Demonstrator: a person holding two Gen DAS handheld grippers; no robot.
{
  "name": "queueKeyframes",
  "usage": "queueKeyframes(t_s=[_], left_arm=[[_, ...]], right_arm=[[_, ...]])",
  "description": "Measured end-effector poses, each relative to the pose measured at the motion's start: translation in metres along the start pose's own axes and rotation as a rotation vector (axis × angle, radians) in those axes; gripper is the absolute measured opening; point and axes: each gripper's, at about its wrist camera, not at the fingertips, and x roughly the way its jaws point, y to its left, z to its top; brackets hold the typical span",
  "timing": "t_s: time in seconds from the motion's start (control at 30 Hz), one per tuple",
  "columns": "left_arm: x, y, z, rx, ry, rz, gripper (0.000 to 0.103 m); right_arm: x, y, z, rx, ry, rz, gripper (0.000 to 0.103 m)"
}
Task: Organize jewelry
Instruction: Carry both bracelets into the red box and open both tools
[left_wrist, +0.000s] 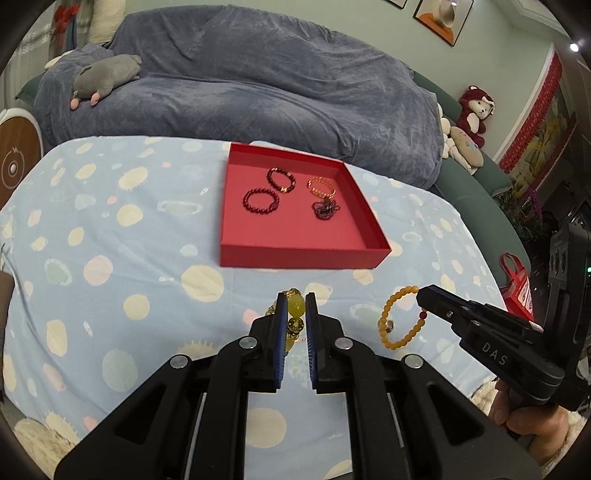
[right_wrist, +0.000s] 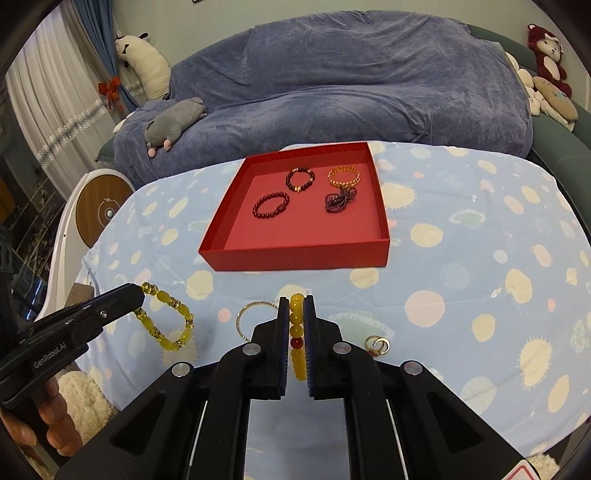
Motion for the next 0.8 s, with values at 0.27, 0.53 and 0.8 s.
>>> queueKeyframes(t_s=[0.27,0.53,0.8], left_arm=[[0.015,-0.027,0.073,0.021,-0.062,-0.090,0.009],[0.077,-0.028,0.118,-0.041,-0.032,-0.150,0.010],[0.157,0.006,0.104,-0.093,0.090,-0.096,0.010]], right_arm=[[0.007,-0.004,0.065,-0.028,-0.072,0.013,0.007],[0.063,-0.008,0.107,-0.013,-0.064,0.032,0.007],[0.140,-0.024,0.101,0.031,0.063,0.044,0.007]])
